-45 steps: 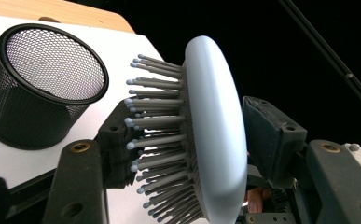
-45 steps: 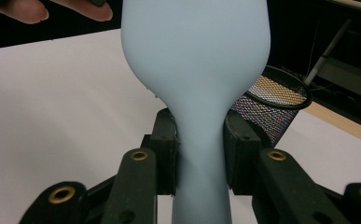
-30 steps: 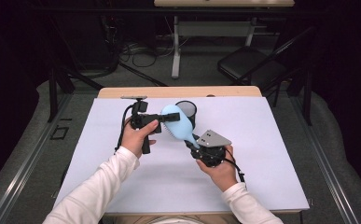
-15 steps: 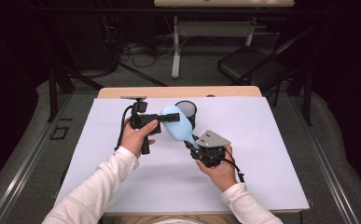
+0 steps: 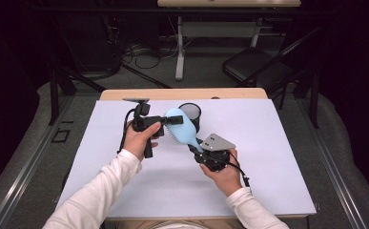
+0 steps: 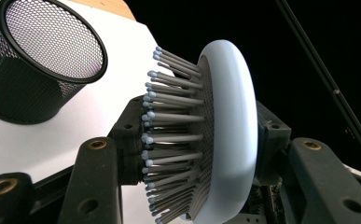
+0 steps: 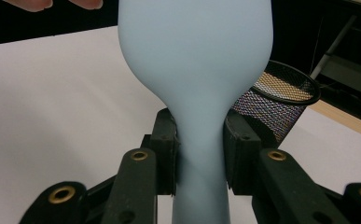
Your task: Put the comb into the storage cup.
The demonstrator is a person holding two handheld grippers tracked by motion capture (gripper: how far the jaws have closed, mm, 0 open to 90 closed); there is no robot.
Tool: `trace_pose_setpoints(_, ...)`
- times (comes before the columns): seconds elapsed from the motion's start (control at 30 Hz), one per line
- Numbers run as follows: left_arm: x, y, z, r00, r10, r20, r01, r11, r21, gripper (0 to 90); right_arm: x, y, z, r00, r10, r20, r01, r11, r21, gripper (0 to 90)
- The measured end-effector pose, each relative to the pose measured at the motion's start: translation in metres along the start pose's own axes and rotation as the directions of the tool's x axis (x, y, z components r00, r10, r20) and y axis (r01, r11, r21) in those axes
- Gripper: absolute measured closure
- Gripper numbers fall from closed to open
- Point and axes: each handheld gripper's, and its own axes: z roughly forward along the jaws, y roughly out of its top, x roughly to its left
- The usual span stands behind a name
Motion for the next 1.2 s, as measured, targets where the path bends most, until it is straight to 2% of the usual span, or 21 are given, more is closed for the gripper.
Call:
trace_pose_setpoints(0.37, -0.0004, 0.0002, -0.0001, 0.9999, -0.016, 0.003, 0.016, 0.9999, 0.003, 49.8, 0.0004, -0.0003, 0.0001, 1.0, 0.006, -0.001, -0.006, 1.0, -0.001, 69.1)
trace_pose_setpoints(0.53, -0.0024, 0.0012, 0.0, 0.9999, -0.015, -0.004, 0.015, 0.9998, 0.011, 50.1, 0.0002, -0.0003, 0.0002, 0.9999, 0.012, -0.006, -0.012, 1.0, -0.005, 69.0)
trace_pose_setpoints(1.0, -0.0057, 0.0041, 0.0018, 0.9986, -0.048, -0.024, 0.048, 0.9985, 0.025, 50.6, -0.0006, -0.0004, 0.0001, 0.9996, 0.028, -0.006, -0.028, 1.0, -0.012, 67.5)
trace_pose_setpoints(1.07, -0.0053, 0.0046, 0.0022, 0.9991, -0.035, -0.025, 0.036, 0.999, 0.028, 50.6, -0.0007, -0.0004, 0.0001, 0.9996, 0.03, -0.004, -0.03, 0.999, -0.013, 67.1)
trace_pose_setpoints(1.2, -0.0051, 0.0047, 0.0035, 0.9983, -0.05, -0.029, 0.051, 0.9982, 0.032, 50.7, -0.0009, -0.0006, 0.0003, 0.9995, 0.031, -0.004, -0.031, 0.999, -0.011, 66.3)
